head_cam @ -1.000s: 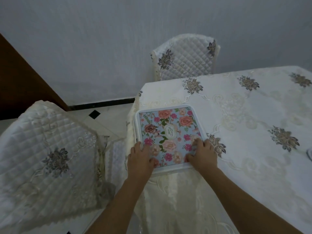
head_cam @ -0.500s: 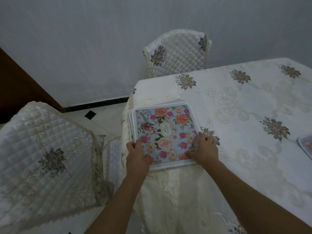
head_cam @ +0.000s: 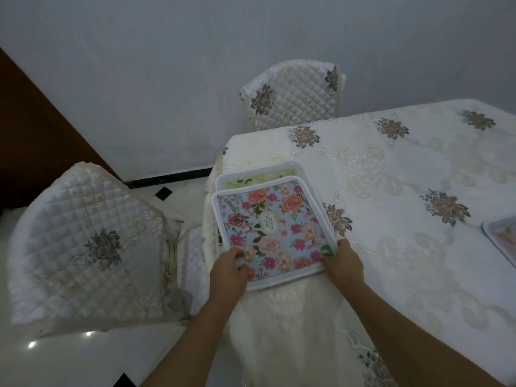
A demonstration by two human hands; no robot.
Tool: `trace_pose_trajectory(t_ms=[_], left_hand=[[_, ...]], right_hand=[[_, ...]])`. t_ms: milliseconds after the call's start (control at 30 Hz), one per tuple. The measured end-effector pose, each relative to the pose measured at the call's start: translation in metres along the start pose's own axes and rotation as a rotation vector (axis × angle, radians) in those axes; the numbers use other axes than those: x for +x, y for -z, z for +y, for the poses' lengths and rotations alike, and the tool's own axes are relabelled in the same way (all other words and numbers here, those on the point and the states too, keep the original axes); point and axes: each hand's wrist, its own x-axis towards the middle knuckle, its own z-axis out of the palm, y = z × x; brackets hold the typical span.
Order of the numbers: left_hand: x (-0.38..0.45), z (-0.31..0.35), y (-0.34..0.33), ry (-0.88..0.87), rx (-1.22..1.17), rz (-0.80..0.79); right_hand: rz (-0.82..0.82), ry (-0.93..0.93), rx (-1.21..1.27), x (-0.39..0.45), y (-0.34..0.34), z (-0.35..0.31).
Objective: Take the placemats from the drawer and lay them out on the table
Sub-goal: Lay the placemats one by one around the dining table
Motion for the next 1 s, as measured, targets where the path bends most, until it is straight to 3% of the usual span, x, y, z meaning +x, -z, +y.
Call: trace_pose_trajectory(t_ms=[233,467,733,1000], left_hand=[[-0.067,0.03,-0.029,-0.003,0.081,0.058],[-0.163,0.082,-0.101,-0.001,0.046,0.08],[-0.237,0.123,-0.178,0.011,0.023,0.019],[-0.241,0.116,-0.19,0.048,0.154,-0.144]], right_hand=[[-0.009,0.19,-0.087,-0.026,0.046,0.046],[-0.042,0.287,-0.154,-0.051,0.13,0.145],[-0.046,0.272,-0.183,-0.067,0.206,0.259],[-0.134,0.235,-0.251,-0.067,0.204,0.285]])
